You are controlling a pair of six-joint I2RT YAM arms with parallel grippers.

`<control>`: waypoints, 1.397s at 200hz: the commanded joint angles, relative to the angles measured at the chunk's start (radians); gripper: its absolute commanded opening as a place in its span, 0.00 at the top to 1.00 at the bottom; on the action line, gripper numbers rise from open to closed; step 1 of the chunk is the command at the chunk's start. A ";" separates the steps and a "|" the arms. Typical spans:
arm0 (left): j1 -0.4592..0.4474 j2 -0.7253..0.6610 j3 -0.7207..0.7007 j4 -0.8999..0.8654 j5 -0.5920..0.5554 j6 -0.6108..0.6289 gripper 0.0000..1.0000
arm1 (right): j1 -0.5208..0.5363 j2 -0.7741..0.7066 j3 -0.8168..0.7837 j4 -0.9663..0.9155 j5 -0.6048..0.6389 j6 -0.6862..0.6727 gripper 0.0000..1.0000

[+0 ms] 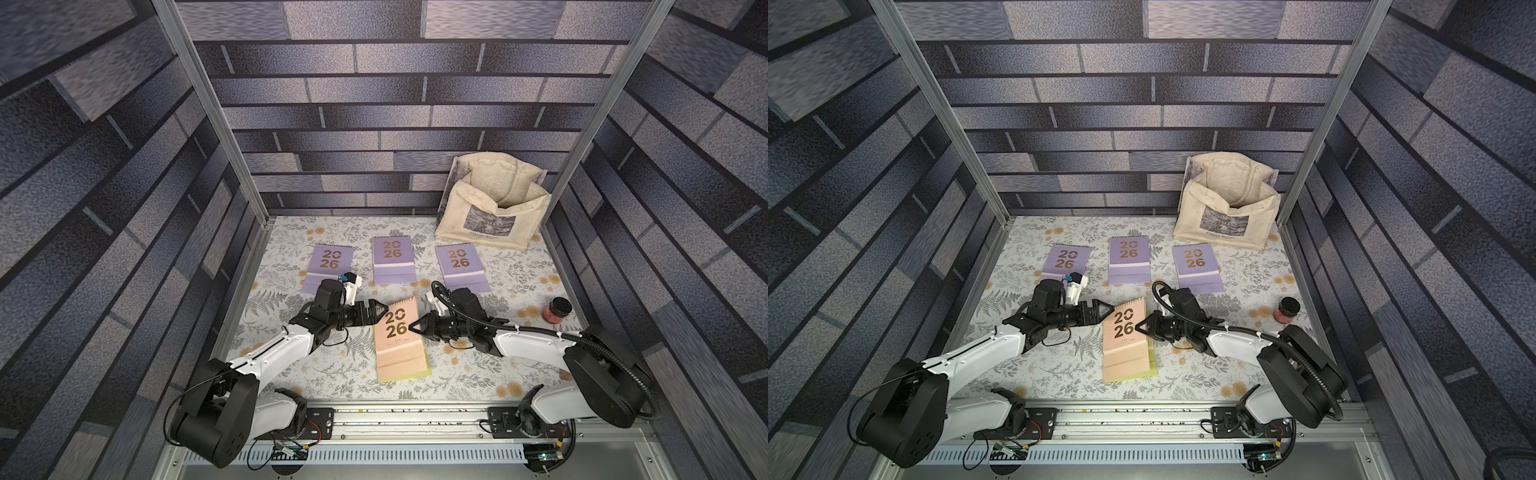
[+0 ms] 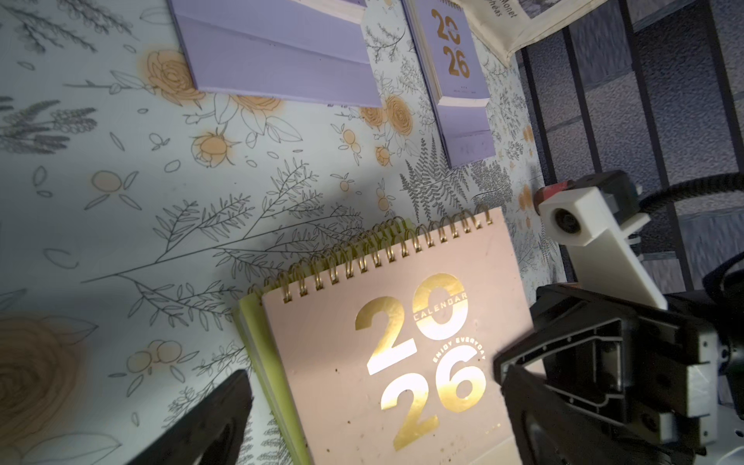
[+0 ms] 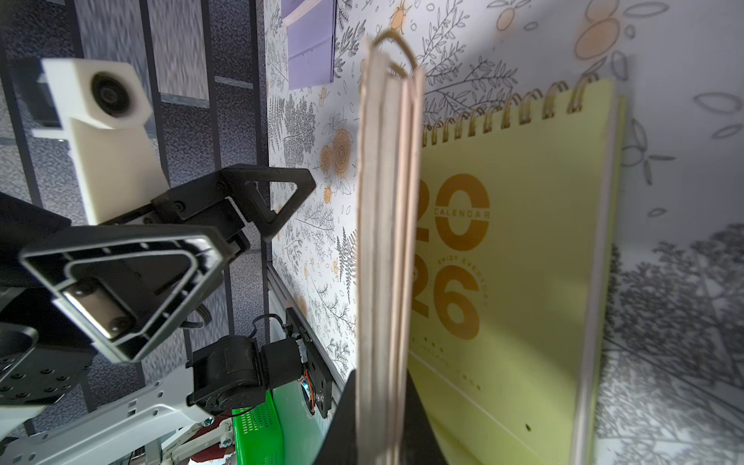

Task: Stack the calendars
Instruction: Place the calendar at the calendar.

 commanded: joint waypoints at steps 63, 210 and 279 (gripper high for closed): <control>-0.022 0.112 0.011 0.064 -0.026 -0.022 0.00 | -0.017 -0.027 0.009 -0.080 -0.044 -0.062 1.00; -0.034 0.188 0.006 0.168 0.032 -0.053 0.00 | -0.030 0.052 0.026 -0.049 -0.072 -0.062 1.00; -0.033 0.176 0.023 0.071 -0.036 -0.005 0.00 | -0.037 0.062 0.034 -0.066 -0.083 -0.074 1.00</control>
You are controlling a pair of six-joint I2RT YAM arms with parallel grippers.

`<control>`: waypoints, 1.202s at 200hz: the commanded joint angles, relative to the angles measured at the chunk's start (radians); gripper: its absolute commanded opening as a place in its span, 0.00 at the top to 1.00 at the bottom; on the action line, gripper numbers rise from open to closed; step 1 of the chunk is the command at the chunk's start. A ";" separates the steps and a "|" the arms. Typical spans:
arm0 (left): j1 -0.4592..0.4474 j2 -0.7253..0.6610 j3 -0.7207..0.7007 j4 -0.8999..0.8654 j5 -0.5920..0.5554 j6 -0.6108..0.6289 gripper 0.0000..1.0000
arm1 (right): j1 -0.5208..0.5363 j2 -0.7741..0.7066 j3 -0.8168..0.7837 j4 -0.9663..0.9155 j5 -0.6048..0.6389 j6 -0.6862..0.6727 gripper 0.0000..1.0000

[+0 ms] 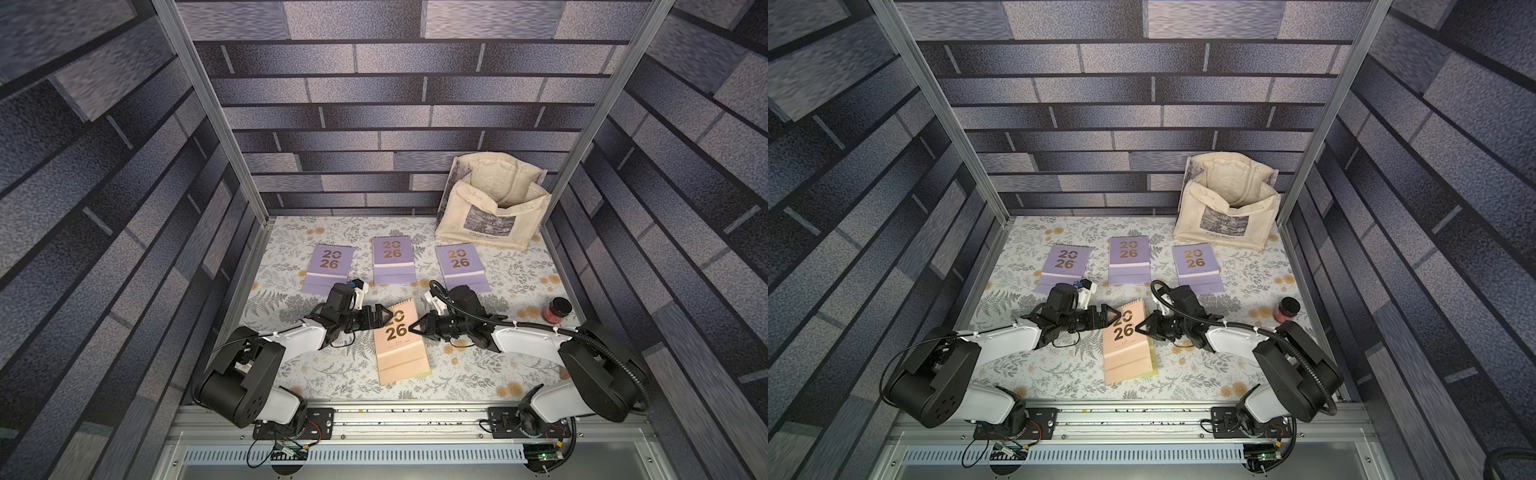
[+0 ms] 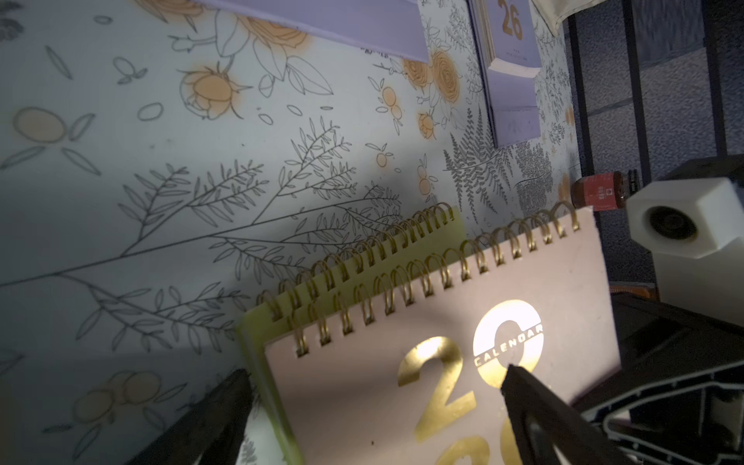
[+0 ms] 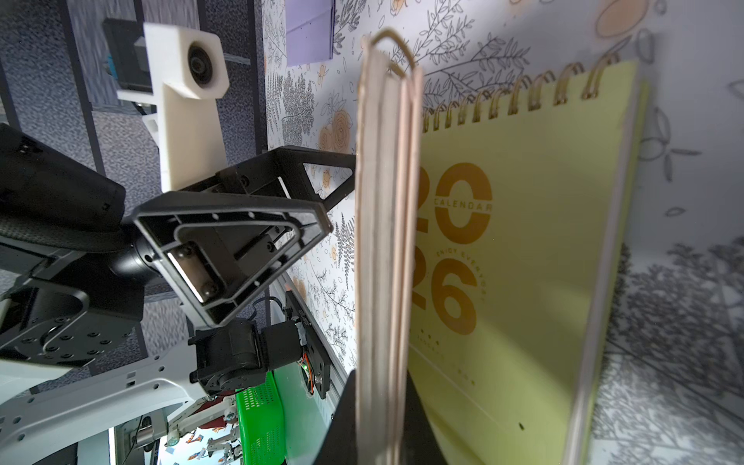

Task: Stack the calendars
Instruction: Place the calendar at the calendar.

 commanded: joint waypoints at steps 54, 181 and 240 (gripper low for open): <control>-0.009 0.011 0.029 -0.013 0.007 0.015 0.00 | -0.019 0.044 0.006 -0.042 -0.002 -0.021 1.00; -0.033 -0.026 0.027 -0.021 0.009 0.004 0.00 | -0.054 0.037 -0.017 -0.055 -0.014 -0.027 1.00; -0.045 -0.050 0.015 -0.022 -0.007 -0.002 0.00 | -0.055 -0.001 -0.046 -0.027 0.020 0.020 1.00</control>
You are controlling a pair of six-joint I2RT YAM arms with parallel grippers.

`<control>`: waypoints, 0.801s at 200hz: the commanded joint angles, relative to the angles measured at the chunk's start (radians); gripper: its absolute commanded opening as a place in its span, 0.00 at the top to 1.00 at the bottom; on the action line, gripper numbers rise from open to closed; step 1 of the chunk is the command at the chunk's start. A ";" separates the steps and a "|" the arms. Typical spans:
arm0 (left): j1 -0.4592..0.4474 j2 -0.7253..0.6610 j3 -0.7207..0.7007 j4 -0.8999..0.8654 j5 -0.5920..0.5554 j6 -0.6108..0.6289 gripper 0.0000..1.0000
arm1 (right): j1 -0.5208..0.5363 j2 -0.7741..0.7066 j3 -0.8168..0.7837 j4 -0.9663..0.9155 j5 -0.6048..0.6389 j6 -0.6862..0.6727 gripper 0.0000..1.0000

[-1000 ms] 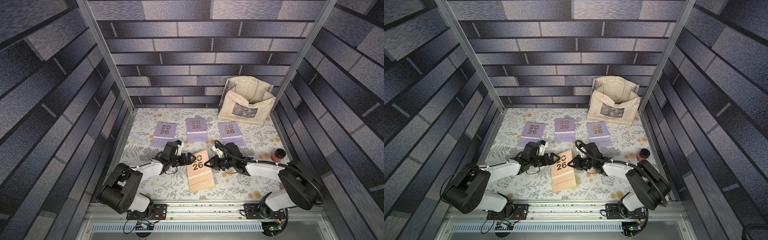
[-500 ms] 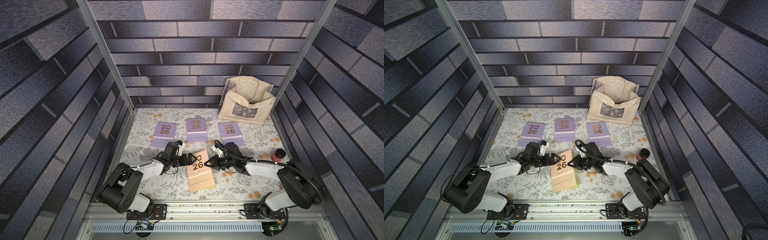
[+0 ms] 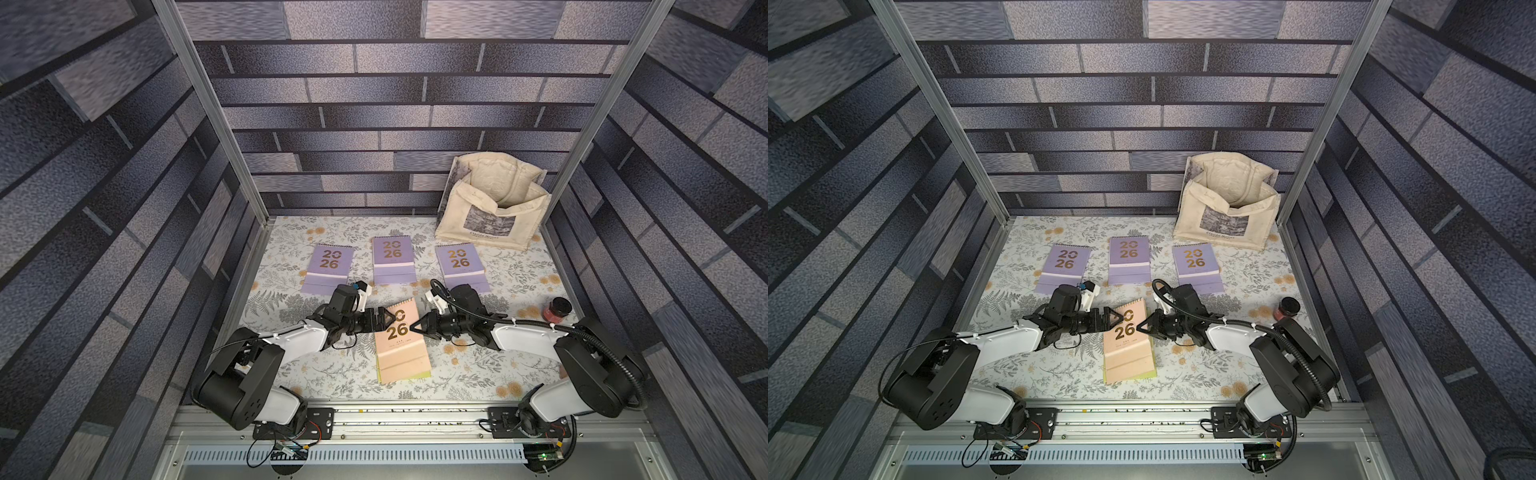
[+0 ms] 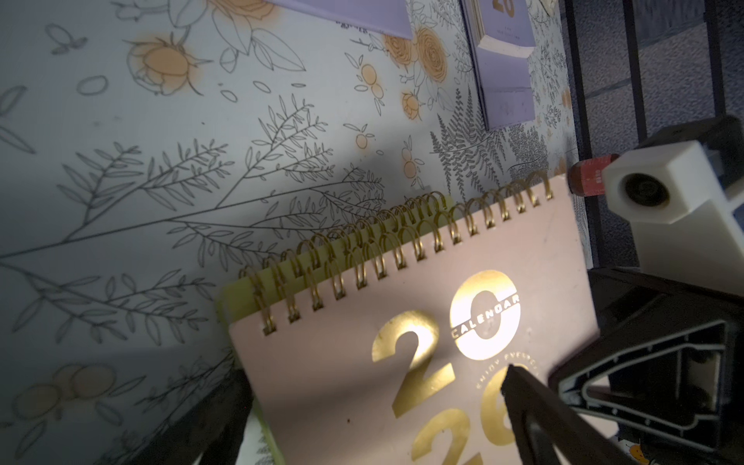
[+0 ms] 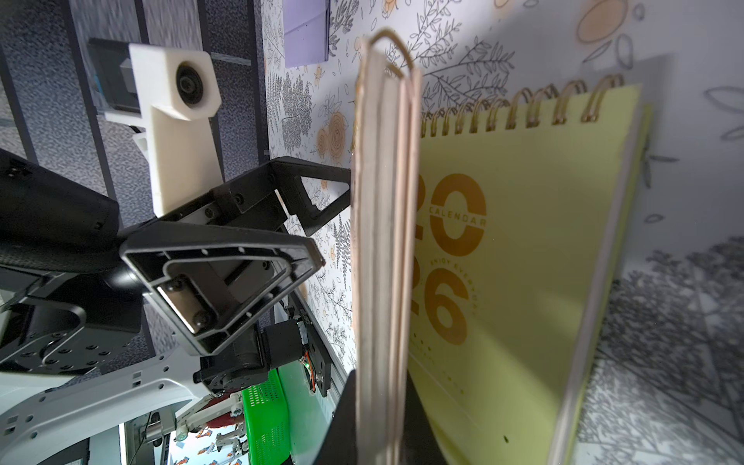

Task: Stack the calendars
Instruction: Place the calendar at the calendar.

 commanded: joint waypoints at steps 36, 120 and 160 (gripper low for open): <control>-0.005 -0.032 0.014 -0.013 -0.006 0.002 0.00 | -0.009 -0.021 -0.055 -0.035 0.069 0.044 1.00; -0.027 -0.057 -0.042 -0.026 0.045 -0.003 0.00 | -0.008 -0.023 -0.059 -0.007 0.092 0.072 1.00; -0.079 -0.089 -0.076 -0.053 0.035 -0.033 0.00 | -0.008 -0.032 -0.064 -0.005 0.105 0.077 1.00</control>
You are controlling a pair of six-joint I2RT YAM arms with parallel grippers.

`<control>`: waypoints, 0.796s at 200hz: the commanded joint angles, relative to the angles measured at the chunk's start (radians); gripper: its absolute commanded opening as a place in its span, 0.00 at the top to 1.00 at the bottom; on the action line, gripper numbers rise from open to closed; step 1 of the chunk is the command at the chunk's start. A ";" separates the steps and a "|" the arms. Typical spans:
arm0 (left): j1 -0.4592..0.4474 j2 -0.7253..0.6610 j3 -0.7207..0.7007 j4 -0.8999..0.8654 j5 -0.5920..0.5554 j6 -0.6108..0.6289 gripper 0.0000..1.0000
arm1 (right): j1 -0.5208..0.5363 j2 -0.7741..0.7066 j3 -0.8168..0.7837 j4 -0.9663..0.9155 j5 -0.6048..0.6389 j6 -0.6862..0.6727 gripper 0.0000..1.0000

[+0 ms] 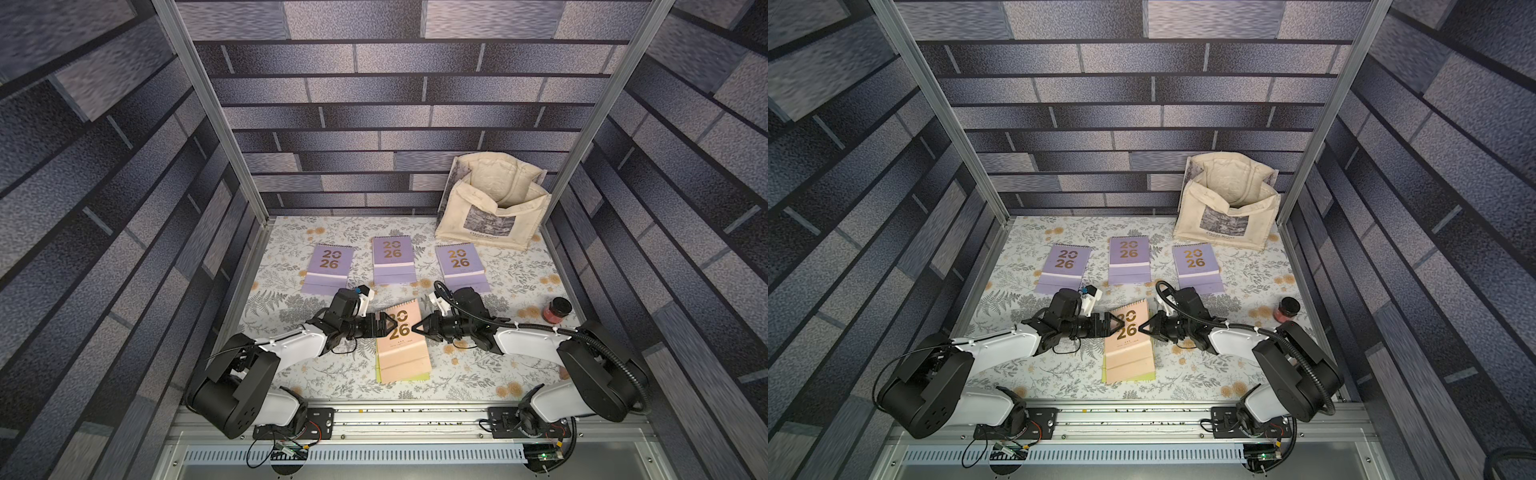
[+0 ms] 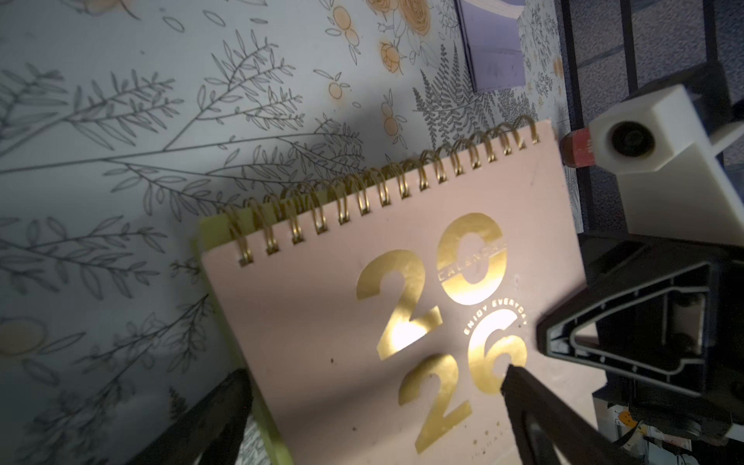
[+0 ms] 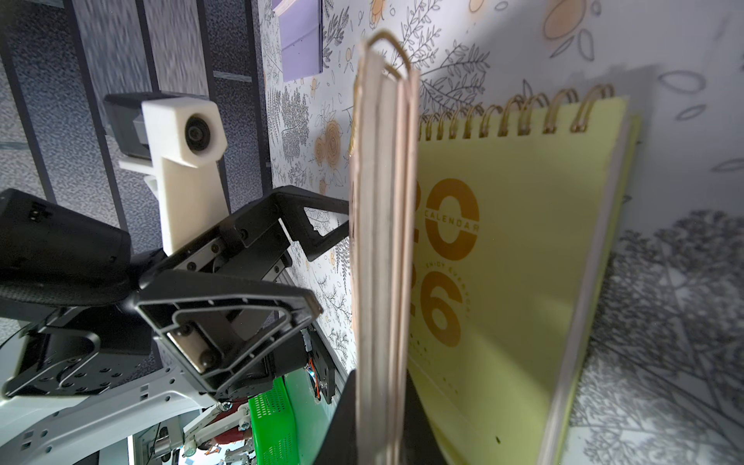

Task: Stack the calendars
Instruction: Place the calendar at the calendar.

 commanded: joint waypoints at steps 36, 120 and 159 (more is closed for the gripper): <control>-0.056 -0.077 -0.041 -0.062 -0.019 -0.034 0.00 | -0.006 -0.007 -0.026 -0.045 0.084 0.023 1.00; -0.095 -0.093 -0.085 -0.021 -0.038 -0.074 0.00 | 0.006 -0.025 -0.029 -0.038 0.113 0.038 1.00; -0.106 -0.117 -0.108 0.006 -0.055 -0.103 0.00 | 0.034 -0.023 -0.019 -0.029 0.143 0.052 1.00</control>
